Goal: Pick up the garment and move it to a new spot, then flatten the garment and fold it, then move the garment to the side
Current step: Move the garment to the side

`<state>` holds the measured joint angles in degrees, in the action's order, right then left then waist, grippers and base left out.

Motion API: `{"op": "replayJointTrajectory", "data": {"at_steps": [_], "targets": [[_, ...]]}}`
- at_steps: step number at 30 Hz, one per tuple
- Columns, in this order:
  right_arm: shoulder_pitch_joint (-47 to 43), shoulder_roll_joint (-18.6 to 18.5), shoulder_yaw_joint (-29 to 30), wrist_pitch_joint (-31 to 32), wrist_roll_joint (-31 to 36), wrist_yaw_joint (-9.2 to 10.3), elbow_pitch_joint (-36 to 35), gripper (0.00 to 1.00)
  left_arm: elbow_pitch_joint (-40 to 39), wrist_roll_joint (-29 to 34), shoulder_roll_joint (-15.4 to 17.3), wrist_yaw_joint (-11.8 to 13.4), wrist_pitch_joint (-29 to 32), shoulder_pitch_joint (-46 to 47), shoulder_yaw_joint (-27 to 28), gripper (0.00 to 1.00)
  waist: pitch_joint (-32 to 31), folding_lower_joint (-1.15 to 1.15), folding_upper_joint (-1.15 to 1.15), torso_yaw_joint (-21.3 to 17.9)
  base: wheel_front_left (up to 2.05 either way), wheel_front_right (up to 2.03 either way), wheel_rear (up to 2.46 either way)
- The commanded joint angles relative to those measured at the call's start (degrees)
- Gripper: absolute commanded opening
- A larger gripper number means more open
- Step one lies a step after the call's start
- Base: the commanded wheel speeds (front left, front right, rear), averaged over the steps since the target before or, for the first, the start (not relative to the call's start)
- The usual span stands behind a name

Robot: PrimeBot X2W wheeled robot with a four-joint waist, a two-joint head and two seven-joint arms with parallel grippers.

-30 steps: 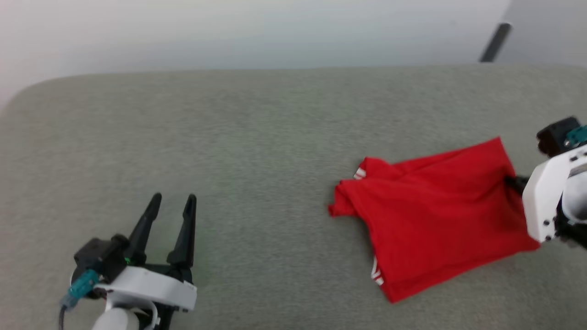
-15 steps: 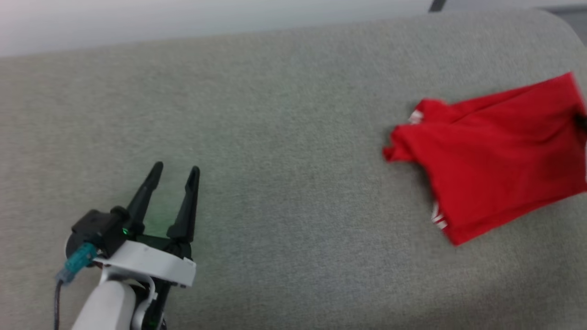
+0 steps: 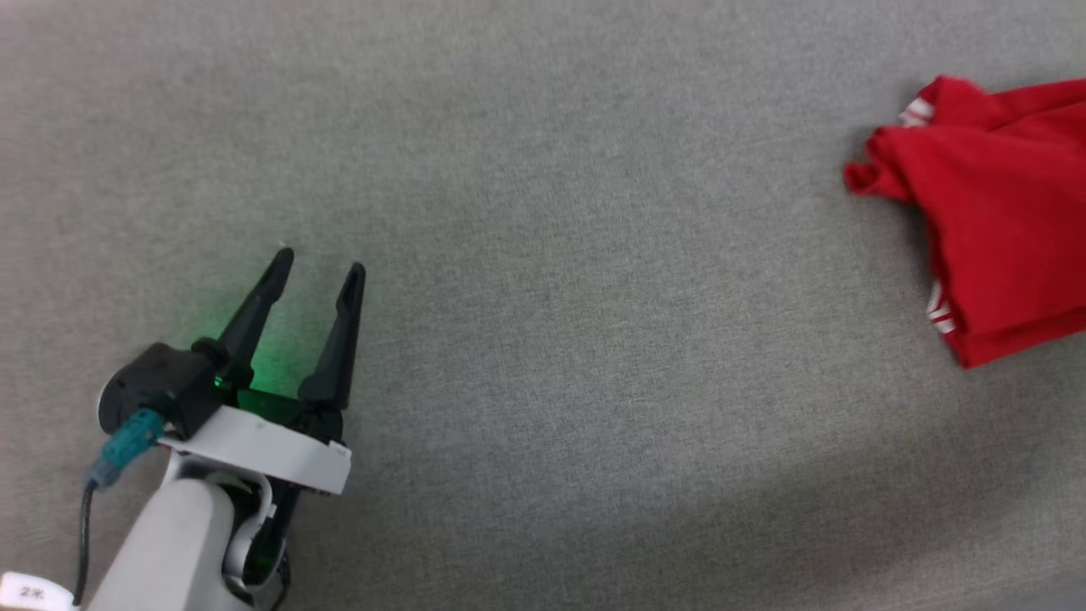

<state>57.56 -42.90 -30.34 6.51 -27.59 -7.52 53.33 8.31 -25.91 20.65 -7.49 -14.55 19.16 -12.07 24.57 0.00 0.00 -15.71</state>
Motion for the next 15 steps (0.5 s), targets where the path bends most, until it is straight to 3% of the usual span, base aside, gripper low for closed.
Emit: {"op": "replayJointTrajectory", "data": {"at_steps": [1,15], "targets": [[1.18,0.03,0.56,-0.73,0.76,0.07,0.82,0.0,-0.24,-0.18,0.33,0.03,0.2,0.77,0.02,1.0,1.6,0.0,0.0,-0.57,0.0,0.0,0.0],[5.33,5.46,5.61,-7.64,7.41,0.07,16.23,0.0,-0.15,-0.89,1.97,0.03,0.6,1.95,-0.85,1.0,3.84,0.0,0.0,-0.36,0.0,0.0,0.0]]}}
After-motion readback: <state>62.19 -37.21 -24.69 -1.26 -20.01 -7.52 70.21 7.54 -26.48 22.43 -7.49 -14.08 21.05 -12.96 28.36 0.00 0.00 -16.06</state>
